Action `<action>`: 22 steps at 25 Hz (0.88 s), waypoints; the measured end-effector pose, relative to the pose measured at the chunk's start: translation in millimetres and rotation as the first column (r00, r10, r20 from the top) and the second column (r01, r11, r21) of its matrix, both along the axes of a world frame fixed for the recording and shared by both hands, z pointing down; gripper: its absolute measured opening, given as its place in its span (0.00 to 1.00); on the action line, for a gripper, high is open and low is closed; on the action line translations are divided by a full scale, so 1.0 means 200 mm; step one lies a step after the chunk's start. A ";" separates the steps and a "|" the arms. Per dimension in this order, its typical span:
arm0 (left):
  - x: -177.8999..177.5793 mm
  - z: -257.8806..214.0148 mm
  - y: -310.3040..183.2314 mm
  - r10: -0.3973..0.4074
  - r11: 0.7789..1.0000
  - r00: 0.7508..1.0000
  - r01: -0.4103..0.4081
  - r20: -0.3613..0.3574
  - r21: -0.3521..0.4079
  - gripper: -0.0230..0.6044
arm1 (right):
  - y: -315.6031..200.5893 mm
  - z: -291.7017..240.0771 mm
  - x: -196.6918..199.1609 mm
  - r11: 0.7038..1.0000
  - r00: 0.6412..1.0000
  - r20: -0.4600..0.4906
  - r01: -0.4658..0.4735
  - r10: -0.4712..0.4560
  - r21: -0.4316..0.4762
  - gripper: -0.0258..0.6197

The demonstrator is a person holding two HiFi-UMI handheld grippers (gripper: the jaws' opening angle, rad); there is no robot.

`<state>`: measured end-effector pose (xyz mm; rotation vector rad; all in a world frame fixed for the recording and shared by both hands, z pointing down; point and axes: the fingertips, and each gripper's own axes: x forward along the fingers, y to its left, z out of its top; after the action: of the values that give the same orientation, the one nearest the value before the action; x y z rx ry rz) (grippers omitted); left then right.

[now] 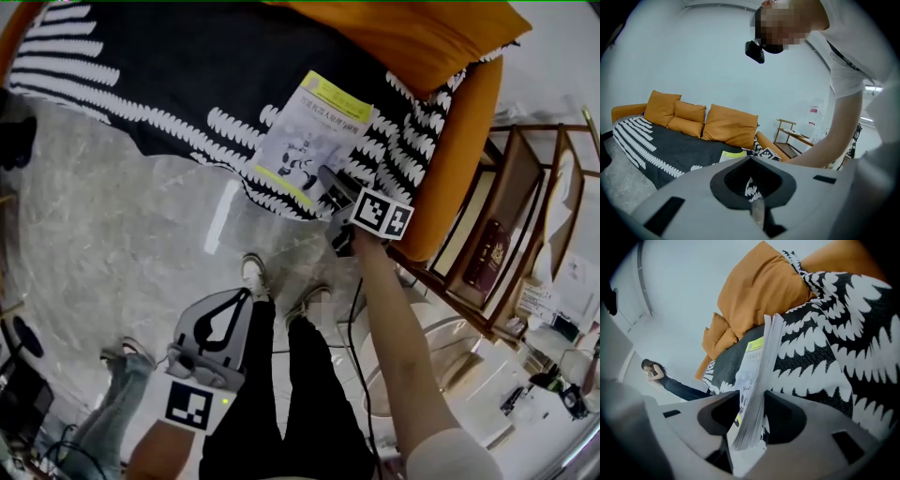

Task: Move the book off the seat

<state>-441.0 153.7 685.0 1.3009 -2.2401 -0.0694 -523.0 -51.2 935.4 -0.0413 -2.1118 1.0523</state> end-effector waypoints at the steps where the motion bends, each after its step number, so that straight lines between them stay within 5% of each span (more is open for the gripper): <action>1: 0.01 0.00 0.00 0.001 1.000 1.000 -0.001 -0.003 0.000 0.06 | 0.02 0.00 0.01 1.000 1.000 -0.011 0.008 -0.007 0.014 0.30; 7: 0.02 0.01 0.01 0.009 1.000 1.000 -0.009 -0.007 0.001 0.06 | 0.27 0.05 0.08 0.995 0.995 -0.052 0.088 -0.085 0.046 0.31; 12: 0.00 0.02 0.06 0.008 1.000 1.000 -0.008 -0.008 -0.015 0.06 | 0.21 0.18 0.08 0.985 0.987 -0.060 -0.155 0.151 -0.076 0.29; 17: 0.03 0.09 0.12 -0.003 0.999 0.999 0.002 -0.041 -0.035 0.06 | 0.17 0.32 0.08 0.964 0.965 -0.097 -0.252 0.244 -0.080 0.31; 22: 0.04 0.11 0.13 -0.003 0.999 0.998 0.001 -0.060 -0.041 0.06 | 0.19 0.15 0.05 0.947 0.961 0.043 -0.261 0.273 -0.189 0.21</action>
<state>-434.0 180.1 706.3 1.2584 -2.1807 -0.0622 -512.1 -13.7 964.9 0.1262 -2.1172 1.4214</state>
